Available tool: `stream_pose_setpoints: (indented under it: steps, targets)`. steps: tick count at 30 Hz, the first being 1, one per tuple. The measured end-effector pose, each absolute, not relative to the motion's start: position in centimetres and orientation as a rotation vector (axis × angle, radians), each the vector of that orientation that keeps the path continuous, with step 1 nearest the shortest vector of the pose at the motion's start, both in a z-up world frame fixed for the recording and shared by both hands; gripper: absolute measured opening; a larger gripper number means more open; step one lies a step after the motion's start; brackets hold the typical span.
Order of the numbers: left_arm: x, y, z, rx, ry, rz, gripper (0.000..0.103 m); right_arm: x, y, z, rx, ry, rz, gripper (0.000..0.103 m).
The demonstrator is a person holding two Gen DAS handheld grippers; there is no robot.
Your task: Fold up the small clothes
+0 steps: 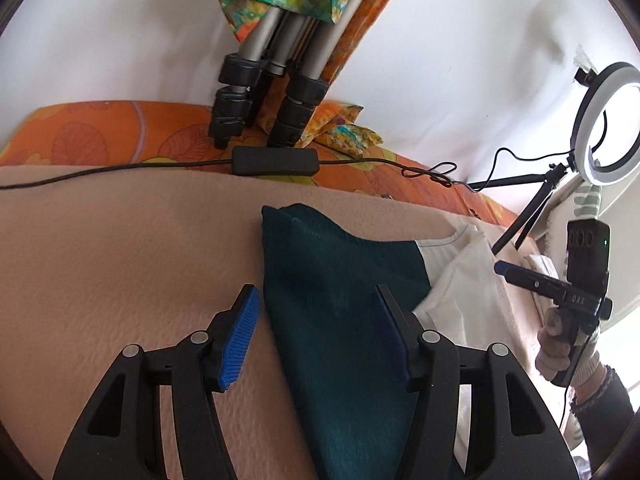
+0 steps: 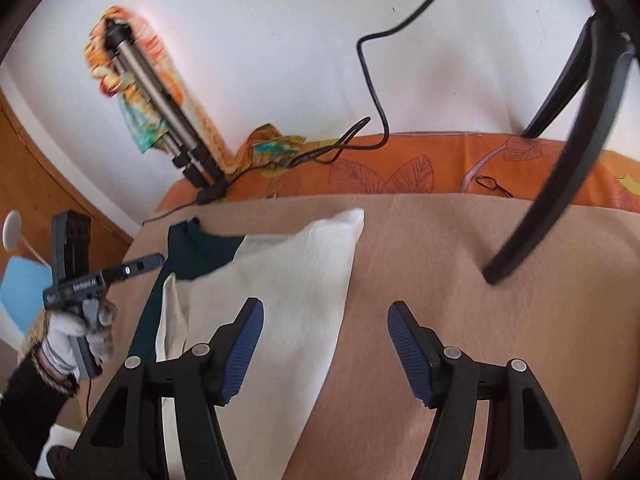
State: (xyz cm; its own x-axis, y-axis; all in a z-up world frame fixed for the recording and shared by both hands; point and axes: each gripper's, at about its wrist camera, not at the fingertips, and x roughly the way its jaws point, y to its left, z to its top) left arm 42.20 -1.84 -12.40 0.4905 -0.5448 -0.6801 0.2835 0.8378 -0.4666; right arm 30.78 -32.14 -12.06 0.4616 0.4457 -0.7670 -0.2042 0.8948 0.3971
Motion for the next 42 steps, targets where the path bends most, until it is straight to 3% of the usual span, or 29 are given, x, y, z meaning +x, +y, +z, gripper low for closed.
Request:
stream_pose_setpoints:
  steps: [6,7,8,9,10,14,28,42]
  targets:
    - [44.1,-2.7,-12.5,-0.309,0.896,-0.536,0.051,34.0,-31.8,-13.7,0.324,1.012,0.435,0.064]
    - [44.4,-2.8,-12.5,-0.31,0.894,-0.536,0.038,34.3,-31.7,-13.8,0.334,1.011,0.446,0.063]
    - [44.6,-3.0,-12.7,-0.304,0.898,-0.531,0.022,34.6,-31.6,-14.0,0.337,1.01,0.454,0.054]
    - [44.8,-3.2,-12.7,-0.3,0.897,-0.523,0.015,34.8,-31.4,-14.1,0.336,1.015,0.458,0.048]
    - [44.9,-3.2,-12.8,-0.308,0.901,-0.531,0.007,35.1,-31.2,-14.4,0.34,1.019,0.458,0.034]
    - [44.7,-3.3,-12.3,-0.329,0.887,-0.551,0.003,35.4,-31.4,-14.5,0.365,1.025,0.472,0.005]
    - [39.9,-2.8,-5.6,-0.32,0.759,-0.599,0.002,30.9,-30.2,-6.0,0.263,0.89,0.512,0.001]
    - [28.8,-1.6,-1.6,-0.27,0.716,-0.663,0.002,18.7,-27.4,0.3,0.135,0.846,0.564,0.001]
